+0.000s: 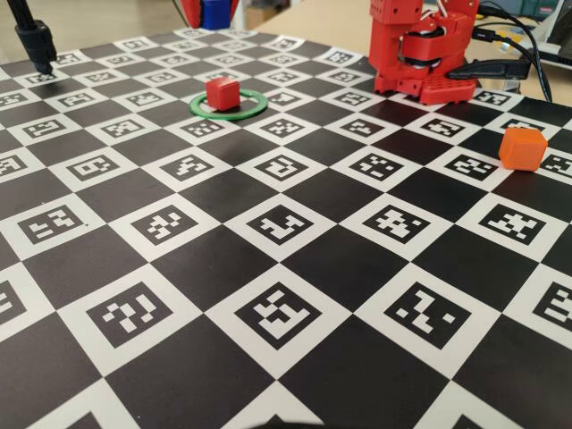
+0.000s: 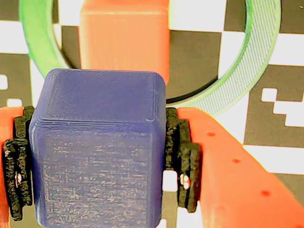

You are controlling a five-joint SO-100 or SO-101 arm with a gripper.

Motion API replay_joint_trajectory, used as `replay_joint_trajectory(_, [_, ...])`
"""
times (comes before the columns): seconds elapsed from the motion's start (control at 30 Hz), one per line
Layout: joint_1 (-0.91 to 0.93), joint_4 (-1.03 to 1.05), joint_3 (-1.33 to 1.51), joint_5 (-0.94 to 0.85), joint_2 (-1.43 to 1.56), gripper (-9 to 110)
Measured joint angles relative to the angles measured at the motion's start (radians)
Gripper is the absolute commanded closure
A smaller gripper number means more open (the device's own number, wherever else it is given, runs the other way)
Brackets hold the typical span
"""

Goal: Grab the red cube then put it in the green circle then put the blue cube on top and finally the orange cube on top

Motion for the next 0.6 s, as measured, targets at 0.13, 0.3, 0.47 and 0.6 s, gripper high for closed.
replay_joint_trajectory(0.13, [-0.011, -0.011, 0.0, 0.0, 0.0, 97])
replay_joint_trajectory(0.3, [-0.011, -0.057, 0.032, -0.023, 0.002, 97])
replay_joint_trajectory(0.47, [0.011, -0.101, 0.055, -0.046, 0.002, 97])
replay_joint_trajectory(0.6, [0.012, -0.12, 0.078, -0.057, 0.002, 97])
